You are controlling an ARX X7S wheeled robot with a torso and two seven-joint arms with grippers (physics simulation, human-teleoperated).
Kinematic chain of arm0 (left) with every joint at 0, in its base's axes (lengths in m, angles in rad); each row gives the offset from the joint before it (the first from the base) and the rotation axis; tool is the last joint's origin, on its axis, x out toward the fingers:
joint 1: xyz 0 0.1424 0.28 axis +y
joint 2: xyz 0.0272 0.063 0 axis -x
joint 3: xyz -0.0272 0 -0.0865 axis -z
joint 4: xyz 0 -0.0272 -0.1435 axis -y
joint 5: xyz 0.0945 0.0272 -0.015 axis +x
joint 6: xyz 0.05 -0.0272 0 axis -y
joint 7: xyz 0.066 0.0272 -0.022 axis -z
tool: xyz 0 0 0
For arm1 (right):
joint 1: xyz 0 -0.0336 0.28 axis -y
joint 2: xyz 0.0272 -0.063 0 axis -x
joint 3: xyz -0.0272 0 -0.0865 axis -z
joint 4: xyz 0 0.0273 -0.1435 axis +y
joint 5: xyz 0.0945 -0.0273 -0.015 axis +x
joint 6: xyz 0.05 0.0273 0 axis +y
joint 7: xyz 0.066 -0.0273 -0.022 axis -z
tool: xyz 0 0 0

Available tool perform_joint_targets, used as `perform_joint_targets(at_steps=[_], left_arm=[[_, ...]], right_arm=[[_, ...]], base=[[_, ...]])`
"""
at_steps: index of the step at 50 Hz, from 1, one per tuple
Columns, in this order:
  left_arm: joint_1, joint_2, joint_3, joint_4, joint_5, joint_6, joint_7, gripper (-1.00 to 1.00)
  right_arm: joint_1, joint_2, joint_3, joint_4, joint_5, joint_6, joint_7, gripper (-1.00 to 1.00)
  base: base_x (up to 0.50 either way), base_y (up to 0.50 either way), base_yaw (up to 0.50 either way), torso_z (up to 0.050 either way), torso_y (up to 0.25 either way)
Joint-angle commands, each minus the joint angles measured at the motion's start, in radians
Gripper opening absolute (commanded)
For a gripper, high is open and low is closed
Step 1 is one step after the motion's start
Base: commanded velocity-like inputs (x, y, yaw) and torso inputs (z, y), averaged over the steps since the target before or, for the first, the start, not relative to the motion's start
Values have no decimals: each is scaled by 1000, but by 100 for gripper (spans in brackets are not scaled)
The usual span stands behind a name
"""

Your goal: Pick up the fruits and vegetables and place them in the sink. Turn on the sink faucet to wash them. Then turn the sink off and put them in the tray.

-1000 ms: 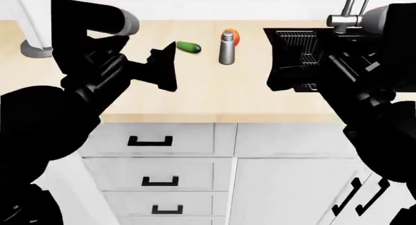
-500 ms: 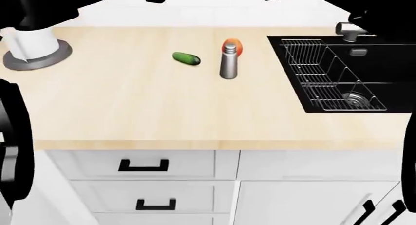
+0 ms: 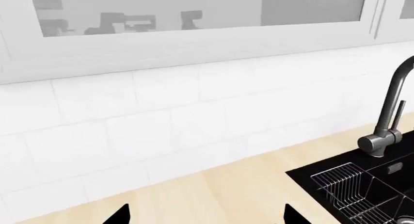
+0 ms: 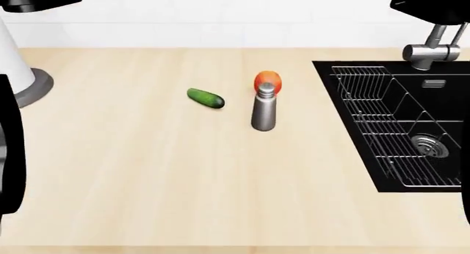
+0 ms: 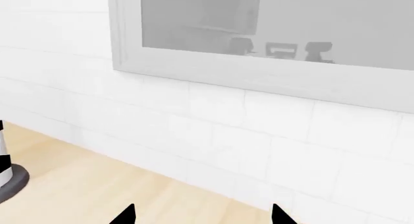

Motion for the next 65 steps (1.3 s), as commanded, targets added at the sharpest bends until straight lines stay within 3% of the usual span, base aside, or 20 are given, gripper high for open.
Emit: perform_joint_targets(at_steps=[1, 24, 28, 34, 41, 53, 65], left_arm=[[-8, 0, 7, -4, -5, -4, 2, 100], [-25, -6, 16, -11, -26, -28, 14, 100], [-54, -14, 23, -21, -60, -111, 32, 100], [-148, -24, 67, -98, -93, -217, 98, 100], [-210, -49, 157, -104, -126, -272, 178, 100], [-207, -82, 193, -96, -176, -261, 157, 100], [-205, -86, 219, -104, -188, -232, 150, 100]], right_arm=[[4, -1, -13, 14, -5, -8, -13, 100], [48, -13, -52, 72, 4, 44, -48, 100], [152, -55, -115, 277, 4, 170, -118, 100], [328, -169, -344, 647, -89, 256, -397, 100], [334, -268, -537, 842, -185, 220, -621, 100], [262, -354, -702, 919, -268, 174, -801, 100], [210, -392, -712, 976, -279, 150, -821, 100]], base=[[500, 0, 0, 0, 0], [423, 0, 0, 0, 1], [0, 0, 0, 0, 0], [0, 0, 0, 0, 0], [0, 0, 0, 0, 0], [0, 0, 0, 0, 0], [0, 0, 0, 0, 0]])
